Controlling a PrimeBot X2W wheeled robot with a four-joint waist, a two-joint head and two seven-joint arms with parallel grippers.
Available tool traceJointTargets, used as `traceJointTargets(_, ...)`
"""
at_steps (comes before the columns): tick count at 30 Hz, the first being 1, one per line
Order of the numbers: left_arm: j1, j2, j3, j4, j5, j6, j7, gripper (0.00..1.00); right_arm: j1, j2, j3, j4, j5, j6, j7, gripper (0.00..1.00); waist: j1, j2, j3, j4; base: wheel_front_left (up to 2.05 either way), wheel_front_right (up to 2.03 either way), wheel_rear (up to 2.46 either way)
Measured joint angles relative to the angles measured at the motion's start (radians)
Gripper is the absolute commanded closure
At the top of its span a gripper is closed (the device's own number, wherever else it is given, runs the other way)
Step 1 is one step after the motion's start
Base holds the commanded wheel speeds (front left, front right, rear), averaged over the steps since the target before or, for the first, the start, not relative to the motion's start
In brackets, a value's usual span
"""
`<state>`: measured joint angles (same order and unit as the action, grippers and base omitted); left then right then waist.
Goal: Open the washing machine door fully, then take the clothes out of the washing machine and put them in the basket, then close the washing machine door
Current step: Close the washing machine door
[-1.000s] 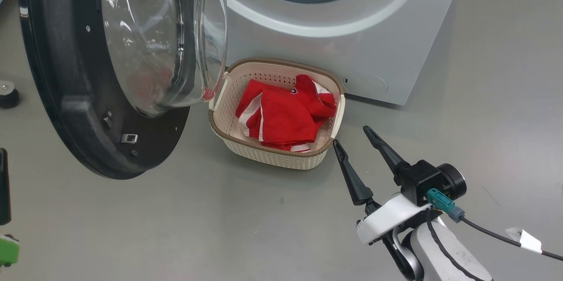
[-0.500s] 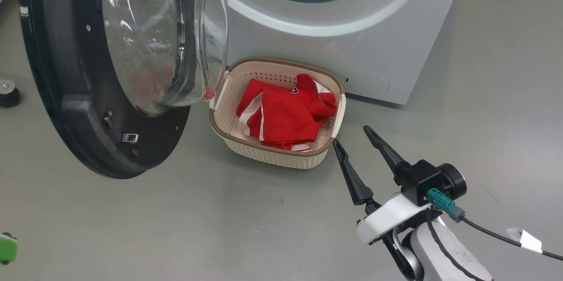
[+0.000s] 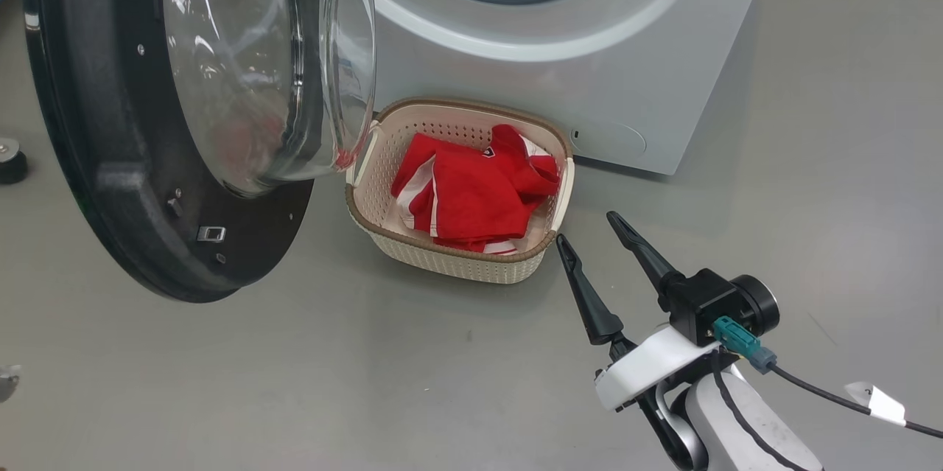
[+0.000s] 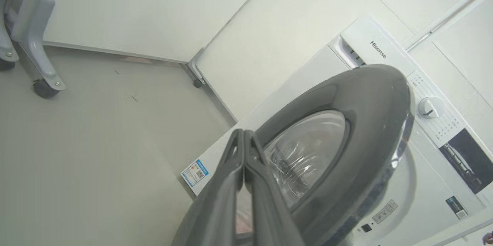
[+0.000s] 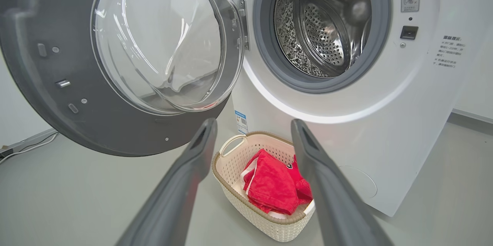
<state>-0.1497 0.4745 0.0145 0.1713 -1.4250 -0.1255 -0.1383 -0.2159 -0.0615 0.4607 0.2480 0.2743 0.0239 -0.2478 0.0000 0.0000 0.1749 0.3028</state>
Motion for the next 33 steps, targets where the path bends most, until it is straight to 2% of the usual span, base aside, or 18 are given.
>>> traceJointTargets(8, -0.062, -0.058, 0.114, 0.086, -0.384, 0.006, 0.210, 1.00, 0.000, 0.000, 0.005, 0.000, 0.016, 0.000, 0.000, 0.00, 0.0000, 0.0000, 0.003, -0.011, 0.00, 0.00, 0.00)
traceJointTargets(13, -0.088, -0.072, 0.141, 0.121, -0.558, 0.080, 0.350, 1.00, 0.000, 0.000, 0.009, -0.002, 0.016, -0.001, 0.000, 0.00, 0.0000, 0.0000, 0.006, -0.018, 0.00, 0.00, 0.00)
traceJointTargets(24, -0.138, -0.072, 0.196, 0.147, -0.747, 0.205, 0.534, 1.00, -0.001, 0.000, 0.021, -0.010, 0.020, -0.008, 0.000, 0.00, 0.0000, 0.0000, 0.020, -0.036, 0.00, 0.00, 0.00)
traceJointTargets(33, -0.149, -0.053, 0.169, 0.159, -0.778, 0.221, 0.636, 1.00, -0.002, 0.000, 0.022, -0.010, 0.023, -0.009, 0.000, 0.00, 0.0000, 0.0000, 0.028, -0.048, 0.00, 0.00, 0.00)
